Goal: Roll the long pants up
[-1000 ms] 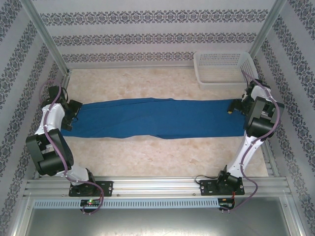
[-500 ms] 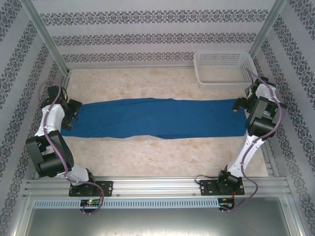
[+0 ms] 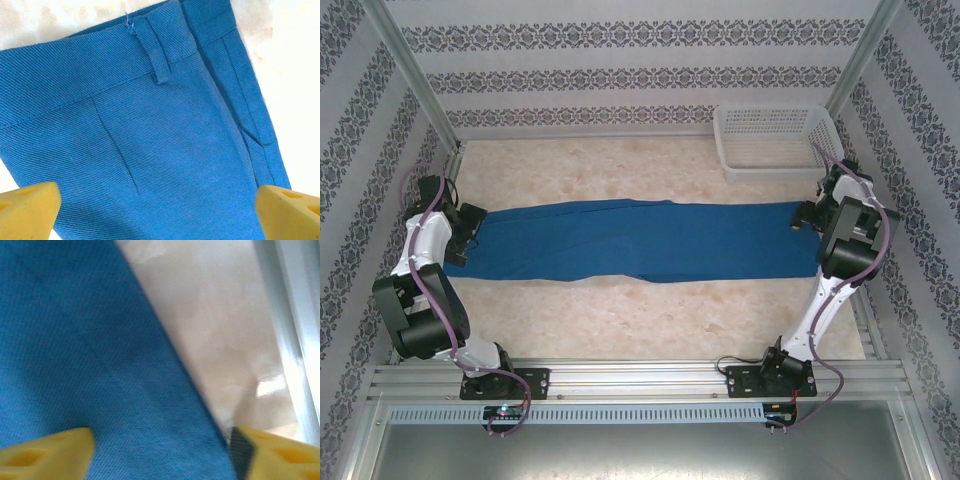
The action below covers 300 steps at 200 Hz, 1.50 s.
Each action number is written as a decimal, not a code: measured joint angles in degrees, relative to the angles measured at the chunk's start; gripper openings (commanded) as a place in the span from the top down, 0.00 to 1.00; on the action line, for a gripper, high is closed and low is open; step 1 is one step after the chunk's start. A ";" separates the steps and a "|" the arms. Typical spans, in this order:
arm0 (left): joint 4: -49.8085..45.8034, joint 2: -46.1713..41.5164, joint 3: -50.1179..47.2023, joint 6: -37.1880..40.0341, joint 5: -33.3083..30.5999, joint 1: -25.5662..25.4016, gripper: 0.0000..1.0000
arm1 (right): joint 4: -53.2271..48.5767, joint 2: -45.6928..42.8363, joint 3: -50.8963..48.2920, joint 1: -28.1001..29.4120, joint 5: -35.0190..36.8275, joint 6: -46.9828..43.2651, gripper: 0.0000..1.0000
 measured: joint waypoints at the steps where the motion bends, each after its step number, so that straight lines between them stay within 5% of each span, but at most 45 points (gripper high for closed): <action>1: 0.00 0.00 0.00 0.00 0.00 0.00 0.00 | 0.02 -0.02 -0.09 0.11 0.07 -0.20 0.49; 33: -0.02 0.00 0.00 0.00 0.00 0.00 0.00 | 2.38 -1.40 -2.29 2.73 1.16 0.66 0.73; 50: 0.00 0.00 0.00 0.00 0.02 0.00 0.00 | 3.06 -1.95 -2.97 3.06 0.98 1.16 1.00; 154: -0.59 -2.62 0.15 0.02 1.57 0.00 0.00 | -5.55 -10.84 -3.89 2.47 -2.51 5.53 1.00; 212: -1.16 -6.73 0.15 0.02 2.64 0.00 0.00 | -14.12 -24.26 9.38 12.52 -9.73 10.51 1.00; 267: -2.25 -9.03 0.15 0.02 3.72 0.02 0.00 | -21.03 -23.80 19.74 18.36 -13.51 13.81 1.00; 300: -3.08 -10.25 0.15 0.04 3.91 0.00 0.00 | -24.41 -21.44 20.44 16.44 -12.07 13.68 1.00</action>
